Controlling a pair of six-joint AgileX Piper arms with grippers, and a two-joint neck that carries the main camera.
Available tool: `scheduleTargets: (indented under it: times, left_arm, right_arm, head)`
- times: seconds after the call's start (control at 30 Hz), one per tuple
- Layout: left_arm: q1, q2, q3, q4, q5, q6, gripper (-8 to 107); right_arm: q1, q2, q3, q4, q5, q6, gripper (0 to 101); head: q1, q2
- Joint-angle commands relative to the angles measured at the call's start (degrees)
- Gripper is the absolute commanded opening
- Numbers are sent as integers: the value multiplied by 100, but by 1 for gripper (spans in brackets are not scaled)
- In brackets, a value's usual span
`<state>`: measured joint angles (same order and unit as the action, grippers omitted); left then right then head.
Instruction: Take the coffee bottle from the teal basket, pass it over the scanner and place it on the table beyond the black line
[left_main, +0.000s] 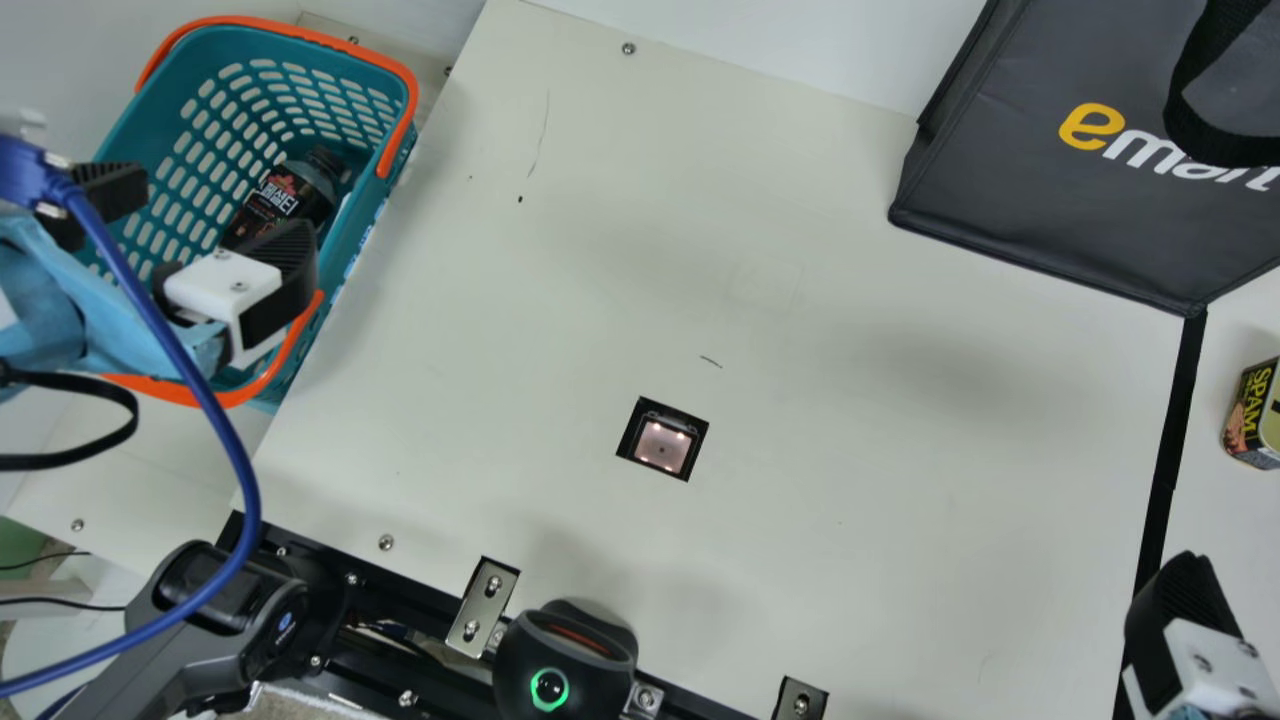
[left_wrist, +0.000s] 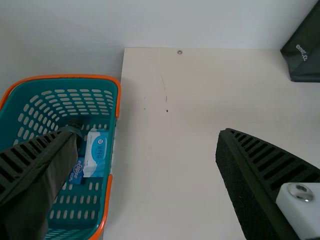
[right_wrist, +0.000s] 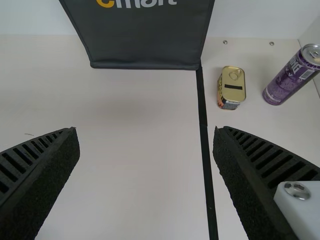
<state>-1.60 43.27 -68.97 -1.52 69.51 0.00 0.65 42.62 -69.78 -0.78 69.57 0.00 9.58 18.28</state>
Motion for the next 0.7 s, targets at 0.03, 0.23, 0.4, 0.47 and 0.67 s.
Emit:
scheduleTargets:
  times: [0.03, 0.23, 0.4, 0.47, 0.67]
  left_arm:
    - [0, 0, 0, 0, 0, 0, 90]
    - [115, 40, 3, 69, -21, -71, 90]
    - [412, 108, 29, 243, -81, -345, 90]
    - [569, 128, 51, 304, -107, -479, 90]
    - [1101, 198, 149, 392, -195, -850, 90]
  right_arm:
    - [0, 0, 0, 0, 0, 0, 95]
    - [0, 0, 0, 0, 4, 0, 95]
    - [0, 0, 0, 0, 4, 0, 95]
    - [0, 0, 0, 0, 4, 0, 95]
    - [0, 0, 0, 0, 4, 0, 95]
  head:
    - [-166, 14]
    - [-166, 14]
    - [-166, 14]
    - [-166, 14]
    - [-166, 14]
